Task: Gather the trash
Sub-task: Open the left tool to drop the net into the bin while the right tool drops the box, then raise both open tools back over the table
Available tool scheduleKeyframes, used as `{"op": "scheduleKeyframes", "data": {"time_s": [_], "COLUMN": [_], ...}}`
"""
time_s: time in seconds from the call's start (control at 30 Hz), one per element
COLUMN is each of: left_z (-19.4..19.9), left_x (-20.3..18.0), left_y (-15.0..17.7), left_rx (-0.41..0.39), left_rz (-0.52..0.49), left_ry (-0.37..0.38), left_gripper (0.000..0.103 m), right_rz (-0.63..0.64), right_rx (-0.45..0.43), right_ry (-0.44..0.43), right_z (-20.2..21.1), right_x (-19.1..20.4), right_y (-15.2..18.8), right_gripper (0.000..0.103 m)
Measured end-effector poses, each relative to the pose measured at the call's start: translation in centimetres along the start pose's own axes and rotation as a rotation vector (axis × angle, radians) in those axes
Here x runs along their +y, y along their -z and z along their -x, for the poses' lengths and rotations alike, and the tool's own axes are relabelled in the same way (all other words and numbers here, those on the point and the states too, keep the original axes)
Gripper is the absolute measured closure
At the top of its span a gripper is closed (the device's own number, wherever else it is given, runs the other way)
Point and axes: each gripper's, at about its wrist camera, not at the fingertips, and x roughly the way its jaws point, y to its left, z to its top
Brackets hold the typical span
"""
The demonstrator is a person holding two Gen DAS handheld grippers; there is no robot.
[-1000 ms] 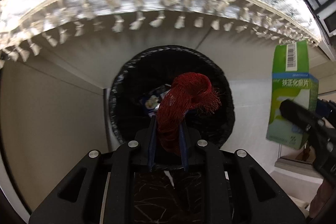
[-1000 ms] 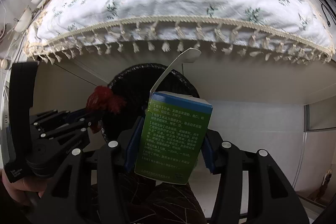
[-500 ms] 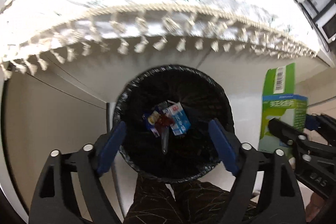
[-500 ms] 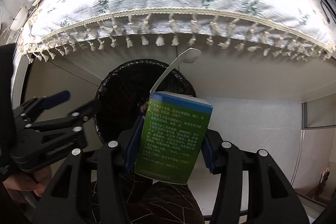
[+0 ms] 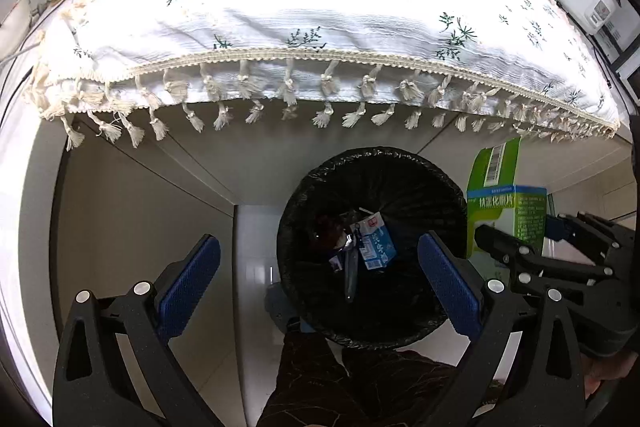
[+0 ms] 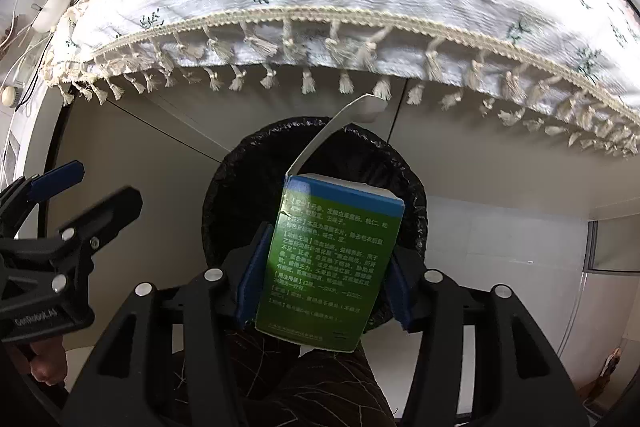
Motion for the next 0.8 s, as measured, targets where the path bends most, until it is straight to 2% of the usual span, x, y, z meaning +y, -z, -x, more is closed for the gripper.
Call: {"op": "scheduleKeyframes", "data": {"time_s": [0.07,0.23,0.43,0.57,0.8], "left_z": [-0.3,0.6,3.6,5.7,9.1], "left_x": [0.2,0.7,1.3,1.7,1.6], "left_y": [-0.2,-1.2,-3.0,-3.9,-5.3], "left_rx": [0.001,0.003,-0.021,-0.040,-0.086], "left_rz": [0.002,0.005,0.004,0.010,0.000], "left_ry": [0.001,0.000,-0.008,0.007,0.013], "left_gripper": [0.006,0.006,0.006,0.006,0.006], "right_rz": [-0.005,-0.021,-0.012,-0.015,-0.038], "right_rx": [0.000,-0.029,-0.099,-0.163,-0.251], "right_ry": [0.003,0.016,0.031,0.061,0.088], "right_z": [0.2,1.4,5.4,8.5,13.5], "right_x": [-0.2,-0.2,0.1,0.7,1.1], "right_y": [-0.2,-1.1,-1.9,-2.7,-4.5], "right_gripper": [0.041,0.029,0.015,0.011,0.010]}}
